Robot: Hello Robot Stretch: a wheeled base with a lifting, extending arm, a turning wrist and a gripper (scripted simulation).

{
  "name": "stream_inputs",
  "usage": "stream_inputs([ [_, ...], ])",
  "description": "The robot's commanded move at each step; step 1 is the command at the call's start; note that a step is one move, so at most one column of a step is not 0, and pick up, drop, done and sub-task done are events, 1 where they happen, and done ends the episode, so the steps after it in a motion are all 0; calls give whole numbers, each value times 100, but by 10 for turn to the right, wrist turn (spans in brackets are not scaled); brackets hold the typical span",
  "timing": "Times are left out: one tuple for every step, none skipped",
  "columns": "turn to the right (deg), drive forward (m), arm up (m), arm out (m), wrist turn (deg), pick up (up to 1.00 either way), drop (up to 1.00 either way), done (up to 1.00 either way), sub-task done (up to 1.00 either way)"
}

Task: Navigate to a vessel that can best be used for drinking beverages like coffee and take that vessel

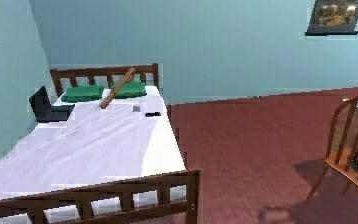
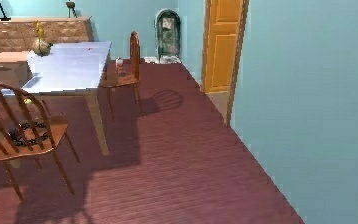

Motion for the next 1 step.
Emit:
stream_inputs([
  [-450, 0, 0, 0, 0, 0, 0, 0, 0],
])
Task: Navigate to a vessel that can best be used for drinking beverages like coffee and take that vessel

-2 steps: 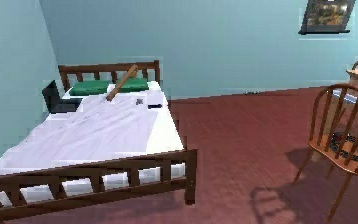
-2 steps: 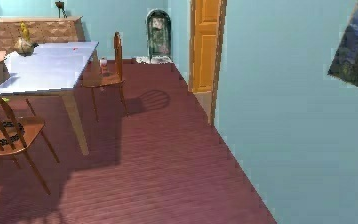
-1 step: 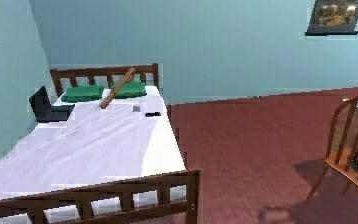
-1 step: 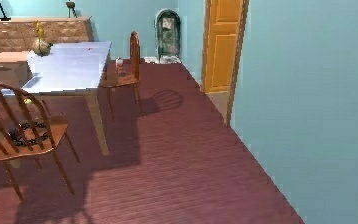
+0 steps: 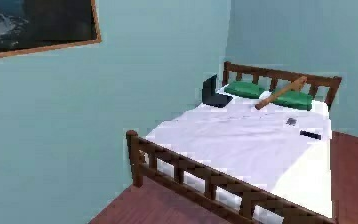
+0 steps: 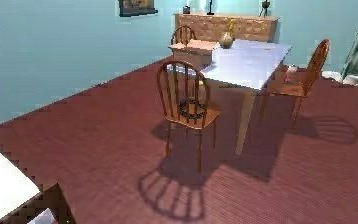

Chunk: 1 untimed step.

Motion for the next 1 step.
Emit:
stream_inputs([
  [-450, 0, 0, 0, 0, 0, 0, 0, 0],
])
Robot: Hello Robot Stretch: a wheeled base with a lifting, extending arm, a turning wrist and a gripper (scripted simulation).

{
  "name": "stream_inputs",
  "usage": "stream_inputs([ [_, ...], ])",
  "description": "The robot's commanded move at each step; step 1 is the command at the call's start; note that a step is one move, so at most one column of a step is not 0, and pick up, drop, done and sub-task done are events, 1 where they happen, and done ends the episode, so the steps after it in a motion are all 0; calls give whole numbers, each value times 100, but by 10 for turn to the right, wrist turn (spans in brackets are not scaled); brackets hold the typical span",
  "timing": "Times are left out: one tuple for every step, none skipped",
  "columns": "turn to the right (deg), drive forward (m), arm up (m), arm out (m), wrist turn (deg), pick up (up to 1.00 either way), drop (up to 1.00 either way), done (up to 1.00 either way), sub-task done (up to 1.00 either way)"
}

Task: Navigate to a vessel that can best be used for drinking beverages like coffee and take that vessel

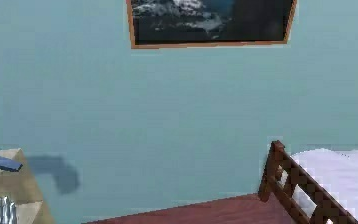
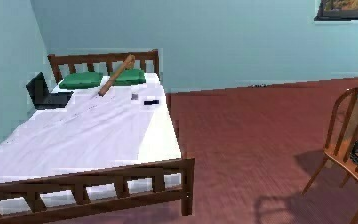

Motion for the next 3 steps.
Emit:
stream_inputs([
  [-240, 0, 0, 0, 0, 0, 0, 0, 0],
  [0, 35, 0, 0, 0, 0, 0, 0, 0],
  [-450, 0, 0, 0, 0, 0, 0, 0, 0],
])
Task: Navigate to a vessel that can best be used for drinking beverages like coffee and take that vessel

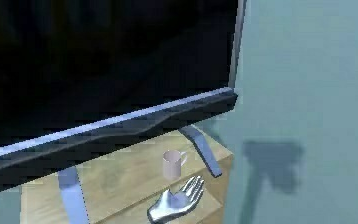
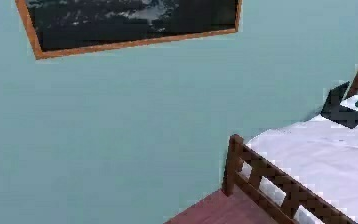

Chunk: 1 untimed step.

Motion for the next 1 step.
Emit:
stream_inputs([
  [-450, 0, 0, 0, 0, 0, 0, 0, 0],
])
